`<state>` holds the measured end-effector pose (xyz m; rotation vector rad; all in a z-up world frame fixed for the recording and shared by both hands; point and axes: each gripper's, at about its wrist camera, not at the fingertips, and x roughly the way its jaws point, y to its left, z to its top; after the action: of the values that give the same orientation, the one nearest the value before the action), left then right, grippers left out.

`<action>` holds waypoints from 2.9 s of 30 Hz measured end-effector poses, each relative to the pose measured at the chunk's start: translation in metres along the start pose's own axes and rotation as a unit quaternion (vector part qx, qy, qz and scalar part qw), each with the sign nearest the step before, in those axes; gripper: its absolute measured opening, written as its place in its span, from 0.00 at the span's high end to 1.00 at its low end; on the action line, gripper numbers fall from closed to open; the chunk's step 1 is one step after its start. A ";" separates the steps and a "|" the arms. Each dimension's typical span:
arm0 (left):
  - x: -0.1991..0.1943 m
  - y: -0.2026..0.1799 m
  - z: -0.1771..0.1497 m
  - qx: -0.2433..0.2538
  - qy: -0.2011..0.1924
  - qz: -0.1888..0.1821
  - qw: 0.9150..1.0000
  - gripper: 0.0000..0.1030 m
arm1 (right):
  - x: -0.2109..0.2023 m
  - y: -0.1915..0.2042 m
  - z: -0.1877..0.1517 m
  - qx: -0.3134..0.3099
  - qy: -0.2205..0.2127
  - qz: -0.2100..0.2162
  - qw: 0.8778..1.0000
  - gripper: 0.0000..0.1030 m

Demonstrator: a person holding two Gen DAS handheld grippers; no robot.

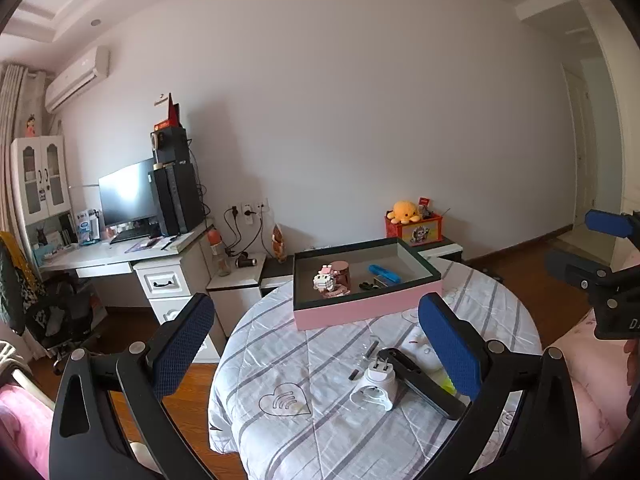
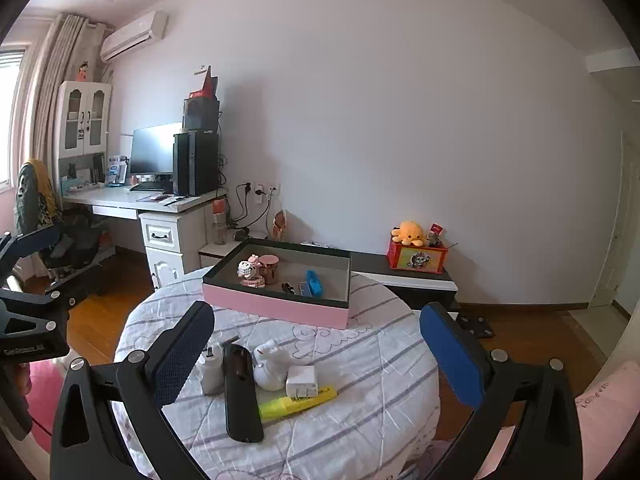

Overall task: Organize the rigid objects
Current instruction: 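Withdraw both tools from the pink box back over the bed, then grasp the white plug adapter with the left tool while the right tool grasps the white charger, then lift the plug adapter and charger and carry both over the pink box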

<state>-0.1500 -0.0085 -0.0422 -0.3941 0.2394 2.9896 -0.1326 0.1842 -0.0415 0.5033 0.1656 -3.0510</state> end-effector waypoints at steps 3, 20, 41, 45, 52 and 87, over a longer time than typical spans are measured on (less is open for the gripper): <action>-0.002 -0.002 -0.002 0.002 0.003 -0.005 1.000 0.00 | -0.004 -0.002 -0.002 0.001 0.002 -0.005 1.000 0.00; 0.071 -0.028 -0.067 0.028 0.137 -0.020 0.990 0.00 | 0.042 -0.026 -0.060 0.029 0.097 -0.006 0.995 0.00; 0.174 -0.052 -0.117 0.041 0.237 -0.086 0.967 0.34 | 0.139 -0.035 -0.103 0.047 0.197 0.031 0.979 0.00; 0.179 -0.057 -0.121 0.048 0.241 -0.093 0.965 0.42 | 0.152 -0.026 -0.104 0.035 0.205 0.041 0.977 0.00; 0.171 -0.037 -0.124 0.033 0.249 -0.088 0.964 0.42 | 0.177 -0.003 -0.101 -0.021 0.216 0.036 0.976 0.00; 0.178 0.016 -0.125 -0.063 0.232 -0.034 0.970 0.46 | 0.214 -0.047 -0.100 0.038 0.232 0.057 0.970 0.60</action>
<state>-0.2920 -0.0289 -0.2062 -1.0910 0.0701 2.8086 -0.3064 0.2360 -0.2006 1.1820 0.0323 -2.7829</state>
